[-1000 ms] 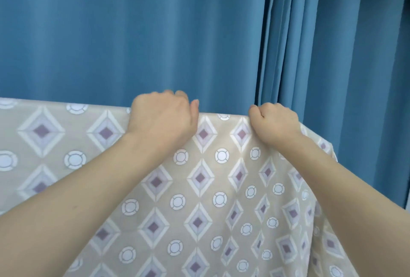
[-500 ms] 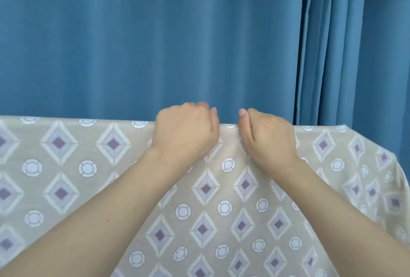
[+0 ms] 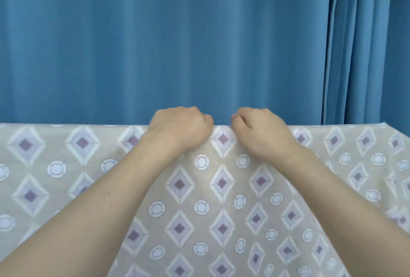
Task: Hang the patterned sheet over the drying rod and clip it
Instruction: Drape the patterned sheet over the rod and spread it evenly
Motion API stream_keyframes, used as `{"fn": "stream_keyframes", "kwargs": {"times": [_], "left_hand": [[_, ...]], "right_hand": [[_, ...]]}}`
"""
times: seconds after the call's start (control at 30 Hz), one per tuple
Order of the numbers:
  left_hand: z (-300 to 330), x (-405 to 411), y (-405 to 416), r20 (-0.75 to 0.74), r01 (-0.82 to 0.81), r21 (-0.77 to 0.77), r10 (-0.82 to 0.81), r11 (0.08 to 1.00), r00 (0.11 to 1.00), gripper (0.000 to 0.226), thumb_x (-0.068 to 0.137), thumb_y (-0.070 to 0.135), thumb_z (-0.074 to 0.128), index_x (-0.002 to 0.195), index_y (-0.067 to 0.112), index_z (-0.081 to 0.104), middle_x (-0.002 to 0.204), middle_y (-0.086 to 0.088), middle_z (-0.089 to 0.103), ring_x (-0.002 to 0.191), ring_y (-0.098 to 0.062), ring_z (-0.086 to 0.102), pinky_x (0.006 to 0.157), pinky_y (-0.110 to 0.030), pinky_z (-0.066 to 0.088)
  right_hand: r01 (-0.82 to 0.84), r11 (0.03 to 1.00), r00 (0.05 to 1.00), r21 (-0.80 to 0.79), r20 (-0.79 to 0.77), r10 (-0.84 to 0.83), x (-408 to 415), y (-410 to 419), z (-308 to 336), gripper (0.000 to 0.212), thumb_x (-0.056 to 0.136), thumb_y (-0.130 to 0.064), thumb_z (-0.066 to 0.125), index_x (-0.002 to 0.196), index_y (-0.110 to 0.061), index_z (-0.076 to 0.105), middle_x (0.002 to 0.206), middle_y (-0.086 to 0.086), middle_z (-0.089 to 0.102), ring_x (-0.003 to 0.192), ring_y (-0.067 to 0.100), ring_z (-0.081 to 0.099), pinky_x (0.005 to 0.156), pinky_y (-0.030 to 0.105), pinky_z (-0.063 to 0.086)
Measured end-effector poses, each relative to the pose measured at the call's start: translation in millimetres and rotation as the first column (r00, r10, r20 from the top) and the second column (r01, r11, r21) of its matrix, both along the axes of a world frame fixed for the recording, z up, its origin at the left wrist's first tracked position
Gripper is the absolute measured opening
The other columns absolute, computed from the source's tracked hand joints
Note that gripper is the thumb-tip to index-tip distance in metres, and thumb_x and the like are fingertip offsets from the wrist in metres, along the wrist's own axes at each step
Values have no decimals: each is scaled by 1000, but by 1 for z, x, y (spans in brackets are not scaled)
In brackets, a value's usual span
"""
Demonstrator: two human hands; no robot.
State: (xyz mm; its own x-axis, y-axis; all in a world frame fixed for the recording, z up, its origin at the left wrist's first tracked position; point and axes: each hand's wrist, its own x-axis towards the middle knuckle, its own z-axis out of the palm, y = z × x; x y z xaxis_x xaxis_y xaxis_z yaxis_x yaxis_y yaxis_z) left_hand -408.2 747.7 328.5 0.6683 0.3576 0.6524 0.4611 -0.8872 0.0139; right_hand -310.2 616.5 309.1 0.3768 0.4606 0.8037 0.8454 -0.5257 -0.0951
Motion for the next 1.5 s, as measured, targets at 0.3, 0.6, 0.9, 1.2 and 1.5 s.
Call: {"fn": "stream_keyframes", "kwargs": {"times": [0.3, 0.6, 0.9, 1.2, 1.5], "left_hand": [[-32, -81, 71, 403, -223, 160, 142, 962, 904, 45, 93, 31, 27, 52, 14, 36, 51, -3, 35, 54, -26, 41, 58, -31, 29], [7, -86, 89, -92, -8, -89, 0, 996, 996, 22, 93, 17, 33, 77, 21, 46, 77, 5, 39, 86, -26, 45, 69, -35, 31], [-40, -150, 148, 314, -185, 285, 90, 941, 945, 46, 93, 40, 20, 60, 14, 40, 58, -6, 55, 55, -24, 36, 60, -32, 27], [3, -152, 157, -17, 48, -11, -48, 999, 999, 28, 101, 25, 24, 78, 17, 38, 76, 2, 38, 84, -26, 42, 70, -35, 32], [-22, -194, 200, 217, -223, 125, 193, 967, 957, 50, 97, 35, 23, 62, 11, 51, 61, -4, 50, 58, -26, 46, 60, -31, 33]], "right_hand": [[247, 943, 943, -223, -167, -287, -28, 28, 15, 40, 94, -34, 31, 66, -18, 53, 74, 3, 52, 73, 26, 49, 63, 32, 33], [-12, 998, 1000, -67, -16, 11, -94, 100, 0, 39, 101, -35, 28, 68, -17, 38, 68, -1, 50, 73, 29, 50, 62, 35, 35], [149, 963, 952, -226, -231, -201, -105, 120, 19, 41, 96, -36, 30, 62, -13, 38, 68, 3, 47, 61, 20, 43, 56, 31, 30], [103, 991, 994, -82, 37, -100, -150, 164, -2, 53, 102, -39, 23, 59, -15, 41, 63, 1, 47, 71, 30, 50, 64, 34, 35], [92, 976, 983, -198, -139, -121, -157, 168, 16, 42, 98, -33, 25, 67, -12, 44, 74, 3, 50, 75, 26, 49, 67, 34, 35]]}}
